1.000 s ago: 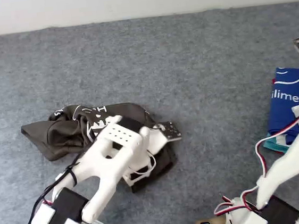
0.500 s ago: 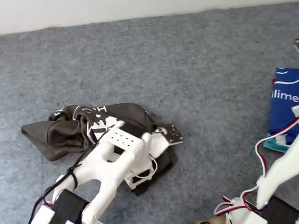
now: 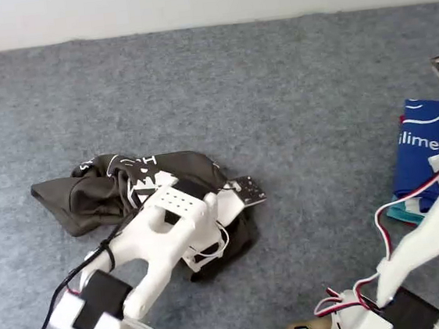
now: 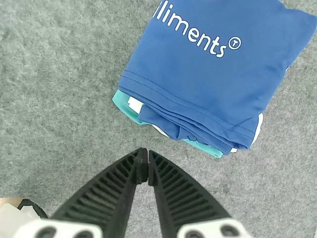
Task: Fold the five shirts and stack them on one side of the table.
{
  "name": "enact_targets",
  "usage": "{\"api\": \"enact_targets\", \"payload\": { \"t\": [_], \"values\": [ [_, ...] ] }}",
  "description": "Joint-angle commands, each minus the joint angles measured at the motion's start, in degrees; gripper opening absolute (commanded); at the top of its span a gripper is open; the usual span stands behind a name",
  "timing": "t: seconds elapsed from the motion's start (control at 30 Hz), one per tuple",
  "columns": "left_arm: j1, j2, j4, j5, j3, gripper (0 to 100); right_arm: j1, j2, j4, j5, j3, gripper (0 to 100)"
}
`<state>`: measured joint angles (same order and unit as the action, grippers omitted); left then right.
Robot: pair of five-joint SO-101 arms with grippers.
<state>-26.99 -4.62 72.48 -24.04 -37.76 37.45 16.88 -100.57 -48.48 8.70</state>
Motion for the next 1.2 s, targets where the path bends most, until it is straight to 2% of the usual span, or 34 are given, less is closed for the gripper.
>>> {"api": "enact_targets", "payload": {
  "t": [0.0,0.13,0.37,0.5,0.63,0.77,0.93,1.17],
  "values": [
    [1.7,-4.7,2.7,0.5,5.1,21,-0.7,1.5,-1.8,0.6,0.2,1.2],
    [1.9,-10.1,3.9,2.2,9.2,18,-0.7,1.5,-1.8,0.6,0.2,1.2],
    [-2.3,-12.0,4.7,2.5,10.7,2,-0.7,1.5,-1.8,0.5,0.2,1.2],
    [-4.5,-6.9,8.5,2.8,12.6,2,-0.7,1.5,-1.8,0.5,0.2,1.2],
    [-3.6,3.8,14.2,2.9,18.5,2,-0.7,1.5,-1.8,0.5,0.2,1.2],
    [-0.3,11.9,19.1,2.9,28.6,2,-0.7,1.5,-1.8,0.5,0.2,1.2],
    [3.3,13.5,25.6,2.9,45.8,2,-0.7,1.5,-1.8,0.5,0.2,1.2],
    [5.5,13.2,26.7,2.5,72.3,2,-3.1,1.5,-1.8,0.6,-3.0,1.2]
  ]
}}
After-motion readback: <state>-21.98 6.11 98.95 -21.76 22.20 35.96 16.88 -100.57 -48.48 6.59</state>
